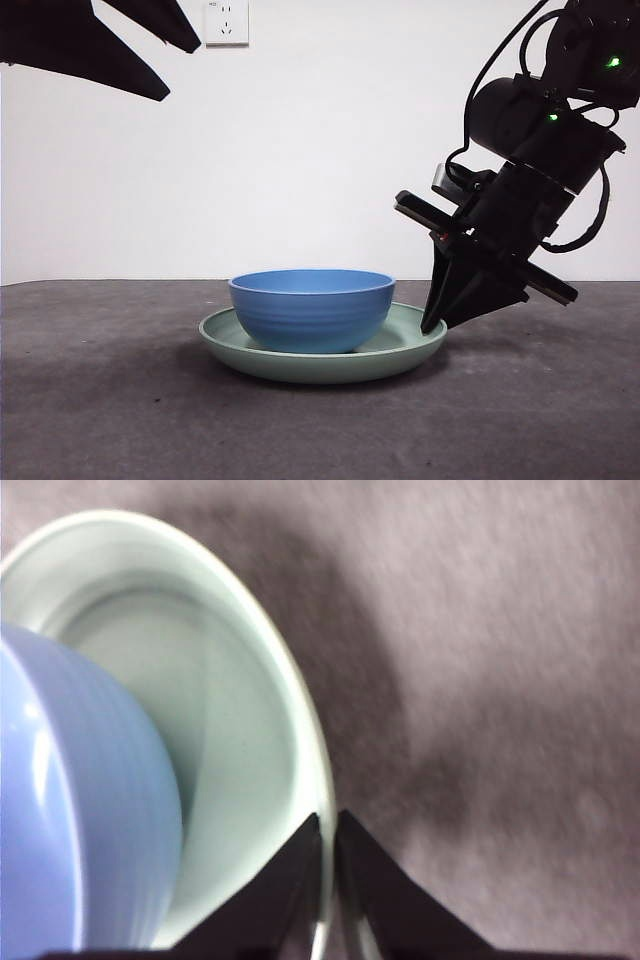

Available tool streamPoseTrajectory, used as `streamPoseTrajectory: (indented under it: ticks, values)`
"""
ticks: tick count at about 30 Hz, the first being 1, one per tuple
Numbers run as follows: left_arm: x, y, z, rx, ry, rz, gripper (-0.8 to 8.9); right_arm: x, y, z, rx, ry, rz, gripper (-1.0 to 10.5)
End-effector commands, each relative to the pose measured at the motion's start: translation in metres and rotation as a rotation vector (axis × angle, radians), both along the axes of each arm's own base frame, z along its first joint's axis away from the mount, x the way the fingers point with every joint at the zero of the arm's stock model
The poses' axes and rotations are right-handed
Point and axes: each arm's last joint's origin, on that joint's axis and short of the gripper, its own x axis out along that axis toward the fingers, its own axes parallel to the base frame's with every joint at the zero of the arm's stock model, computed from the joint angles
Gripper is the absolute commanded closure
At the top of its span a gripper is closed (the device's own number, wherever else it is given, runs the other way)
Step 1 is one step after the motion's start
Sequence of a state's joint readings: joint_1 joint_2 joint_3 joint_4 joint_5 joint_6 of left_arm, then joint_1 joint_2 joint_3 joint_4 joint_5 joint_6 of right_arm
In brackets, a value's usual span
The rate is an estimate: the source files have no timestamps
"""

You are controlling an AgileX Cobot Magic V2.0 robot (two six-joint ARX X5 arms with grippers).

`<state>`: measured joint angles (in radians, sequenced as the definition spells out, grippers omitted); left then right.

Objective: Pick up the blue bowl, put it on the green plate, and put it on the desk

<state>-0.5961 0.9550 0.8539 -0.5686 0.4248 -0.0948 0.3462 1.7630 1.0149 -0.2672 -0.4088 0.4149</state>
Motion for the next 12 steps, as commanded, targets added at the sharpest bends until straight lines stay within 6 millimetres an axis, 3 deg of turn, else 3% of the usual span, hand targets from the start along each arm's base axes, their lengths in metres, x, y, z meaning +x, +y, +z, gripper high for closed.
streamPoseTrajectory:
  ticks: [1, 3, 6, 12]
  values:
    - [0.0006, -0.0019, 0.0023, -0.006, -0.011, -0.012, 5.92, 0.003, 0.0033, -0.0003, -0.01, -0.012, 0.03, 9.3]
    - [0.0006, -0.0019, 0.0023, -0.006, -0.011, -0.012, 5.92, 0.0025, 0.0032, -0.0006, -0.012, -0.006, 0.03, 8.9]
    - [0.0006, -0.0019, 0.0023, -0.006, -0.011, -0.012, 5.92, 0.0024, 0.0032, -0.0005, -0.012, -0.004, 0.031, 7.4]
    - [0.0006, -0.0019, 0.0023, -0.006, -0.011, -0.012, 5.92, 0.0004, 0.0013, 0.0048, -0.027, -0.01, 0.019, 7.3]
